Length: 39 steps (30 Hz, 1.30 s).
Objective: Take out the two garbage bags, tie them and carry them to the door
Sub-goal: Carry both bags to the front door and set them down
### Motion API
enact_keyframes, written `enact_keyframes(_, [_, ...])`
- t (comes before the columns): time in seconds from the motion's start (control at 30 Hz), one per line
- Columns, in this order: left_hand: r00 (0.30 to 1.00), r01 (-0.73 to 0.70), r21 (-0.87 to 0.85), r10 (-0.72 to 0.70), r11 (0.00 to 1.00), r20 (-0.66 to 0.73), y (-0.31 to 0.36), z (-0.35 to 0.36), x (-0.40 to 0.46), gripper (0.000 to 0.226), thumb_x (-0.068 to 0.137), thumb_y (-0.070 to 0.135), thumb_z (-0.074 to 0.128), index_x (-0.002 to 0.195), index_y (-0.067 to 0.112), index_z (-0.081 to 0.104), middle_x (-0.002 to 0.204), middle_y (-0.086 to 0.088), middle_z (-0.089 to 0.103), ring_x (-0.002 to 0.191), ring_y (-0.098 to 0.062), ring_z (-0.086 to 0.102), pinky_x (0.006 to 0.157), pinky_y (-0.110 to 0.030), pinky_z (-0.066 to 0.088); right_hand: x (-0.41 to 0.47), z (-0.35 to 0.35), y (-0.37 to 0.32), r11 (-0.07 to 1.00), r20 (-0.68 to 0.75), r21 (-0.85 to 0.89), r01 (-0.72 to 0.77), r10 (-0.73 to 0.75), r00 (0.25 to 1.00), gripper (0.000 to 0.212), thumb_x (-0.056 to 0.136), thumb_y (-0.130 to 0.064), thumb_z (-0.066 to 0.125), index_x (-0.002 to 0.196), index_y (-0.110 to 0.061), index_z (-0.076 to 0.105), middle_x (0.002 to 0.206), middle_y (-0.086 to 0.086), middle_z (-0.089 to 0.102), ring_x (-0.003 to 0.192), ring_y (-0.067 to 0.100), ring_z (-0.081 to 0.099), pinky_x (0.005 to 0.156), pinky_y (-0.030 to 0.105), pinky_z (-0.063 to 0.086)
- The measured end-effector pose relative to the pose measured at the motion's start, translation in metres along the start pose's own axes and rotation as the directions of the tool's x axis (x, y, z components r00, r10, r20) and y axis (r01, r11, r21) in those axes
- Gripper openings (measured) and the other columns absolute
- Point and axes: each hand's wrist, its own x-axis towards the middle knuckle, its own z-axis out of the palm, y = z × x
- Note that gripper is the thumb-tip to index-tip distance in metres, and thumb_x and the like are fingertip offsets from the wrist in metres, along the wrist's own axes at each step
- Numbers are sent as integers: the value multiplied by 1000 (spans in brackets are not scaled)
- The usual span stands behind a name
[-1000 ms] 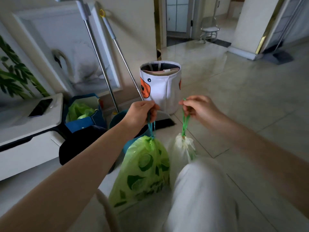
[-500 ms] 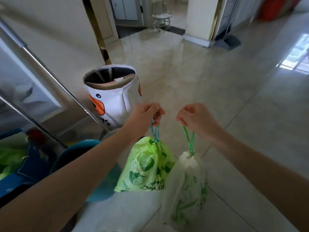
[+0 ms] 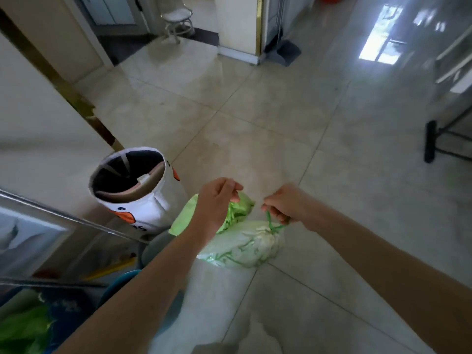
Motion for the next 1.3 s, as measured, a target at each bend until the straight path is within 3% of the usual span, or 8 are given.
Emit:
enact_keyframes(0.13, [995, -46, 135, 34, 990, 92, 102, 3, -4, 31, 98, 21, 46, 79, 32, 67, 68, 8, 67, 66, 4, 61, 69, -17, 48, -66, -66, -51, 994, -109, 93, 62, -52, 993, 18, 83, -6, 57, 76, 2, 72, 57, 7, 62, 48, 17, 52, 54, 25, 48])
enact_keyframes(0.3, [993, -72, 180, 52, 981, 110, 199, 11, -17, 21, 96, 16, 50, 91, 16, 71, 73, 4, 66, 72, -9, 62, 74, -33, 49, -134, -123, -81, 944, -280, 304, 127, -39, 959, 21, 87, -10, 57, 72, -12, 71, 66, 4, 70, 59, 14, 63, 70, 30, 55])
enact_keyframes(0.5, [986, -144, 256, 117, 956, 118, 269, 44, -32, 18, 93, 17, 55, 88, 13, 72, 72, 0, 68, 68, -8, 62, 61, -12, 43, -194, -175, -81, 908, -423, 375, 188, -13, 906, 11, 86, -16, 63, 80, -14, 71, 67, -1, 71, 62, 10, 66, 73, 34, 58])
enact_keyframes(0.63, [973, -180, 251, 136, 951, 184, 295, 75, -35, 16, 91, 21, 60, 90, 13, 73, 71, 6, 69, 68, -9, 65, 65, -18, 47, -220, -203, -59, 917, -521, 341, 207, 1, 854, 4, 86, -18, 64, 84, -16, 67, 73, -1, 70, 72, 16, 68, 73, 33, 57])
enact_keyframes(0.7, [959, -217, 262, 156, 940, 237, 305, 98, -42, 12, 90, 20, 61, 87, 17, 72, 69, 11, 68, 65, -3, 64, 59, -10, 45, -232, -218, -44, 933, -569, 302, 197, 11, 822, 5, 86, -20, 63, 86, -18, 67, 76, -1, 70, 73, 15, 68, 70, 28, 55])
enact_keyframes(1.0, [857, -273, 257, 113, 927, 503, 343, 232, -44, 13, 90, 18, 62, 82, 12, 70, 68, 6, 64, 60, -2, 56, 54, -9, 40, -259, -304, 34, 954, -771, 285, 90, 173, 613, 5, 87, -23, 61, 85, -19, 64, 73, -6, 65, 62, -1, 56, 55, 8, 37])
enact_keyframes(1.17, [777, -304, 243, 93, 921, 623, 366, 318, -24, 10, 89, 16, 62, 85, 14, 70, 71, 9, 65, 63, 9, 60, 56, -5, 41, -267, -363, 71, 967, -891, 251, -34, 245, 382, 10, 83, -15, 63, 75, -21, 61, 59, -19, 52, 61, -6, 56, 59, -3, 32])
enact_keyframes(1.3, [647, -455, 259, 116, 852, 754, 383, 390, -11, 12, 90, 20, 61, 85, 13, 70, 73, -1, 69, 70, -15, 65, 64, -31, 50, -272, -413, 106, 937, -905, 331, -115, 349, 244, 3, 81, -11, 66, 79, -12, 66, 61, -18, 50, 57, 2, 48, 59, -2, 30])
